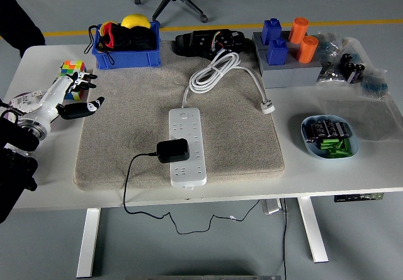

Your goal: Pull the plug out,throw it away,press the button

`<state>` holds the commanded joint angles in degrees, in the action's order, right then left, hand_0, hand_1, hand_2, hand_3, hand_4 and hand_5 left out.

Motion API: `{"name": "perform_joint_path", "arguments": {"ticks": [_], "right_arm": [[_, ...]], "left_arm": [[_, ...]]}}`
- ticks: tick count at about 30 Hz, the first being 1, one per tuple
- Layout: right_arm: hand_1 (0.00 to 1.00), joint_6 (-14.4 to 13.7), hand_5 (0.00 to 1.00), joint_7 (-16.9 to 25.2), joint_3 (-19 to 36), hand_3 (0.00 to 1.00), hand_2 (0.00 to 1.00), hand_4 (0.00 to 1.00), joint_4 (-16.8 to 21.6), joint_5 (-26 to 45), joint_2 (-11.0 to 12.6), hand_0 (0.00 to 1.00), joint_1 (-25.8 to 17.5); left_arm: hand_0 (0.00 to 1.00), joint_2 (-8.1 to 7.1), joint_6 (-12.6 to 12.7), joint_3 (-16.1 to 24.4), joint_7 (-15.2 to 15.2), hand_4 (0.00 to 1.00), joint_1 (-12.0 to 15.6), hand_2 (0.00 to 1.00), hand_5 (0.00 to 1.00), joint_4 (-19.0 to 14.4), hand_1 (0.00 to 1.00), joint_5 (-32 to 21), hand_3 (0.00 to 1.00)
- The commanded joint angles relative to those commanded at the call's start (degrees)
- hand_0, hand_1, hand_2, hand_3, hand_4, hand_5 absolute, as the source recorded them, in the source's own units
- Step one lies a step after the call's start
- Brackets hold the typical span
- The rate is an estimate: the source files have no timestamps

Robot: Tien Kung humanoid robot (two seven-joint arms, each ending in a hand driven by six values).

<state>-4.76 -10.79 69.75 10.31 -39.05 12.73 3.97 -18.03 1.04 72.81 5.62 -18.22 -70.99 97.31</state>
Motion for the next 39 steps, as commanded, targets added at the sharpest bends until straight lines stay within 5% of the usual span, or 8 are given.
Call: {"name": "perform_joint_path", "arguments": {"ticks": [22, 39], "right_arm": [[0.668, 0.2, 0.503, -0.1, -0.2, 0.621, 0.656, 0.667, 0.0, 0.2, 0.1, 0.758, 0.0], [0.668, 0.4, 0.505, -0.1, -0.8, 0.621, 0.655, 0.667, 0.0, 0.4, 0.1, 0.757, 0.1]], "left_arm": [[0.792, -3.6, -1.3, -16.1, 1.2, 0.702, -1.9, 0.723, 0.172, -11.0, 0.785, -4.2, 0.784], [0.807, -2.92, -1.9, -28.6, 1.7, 0.752, -4.6, 0.758, 0.144, -10.6, 0.824, -5.1, 0.774]]}}
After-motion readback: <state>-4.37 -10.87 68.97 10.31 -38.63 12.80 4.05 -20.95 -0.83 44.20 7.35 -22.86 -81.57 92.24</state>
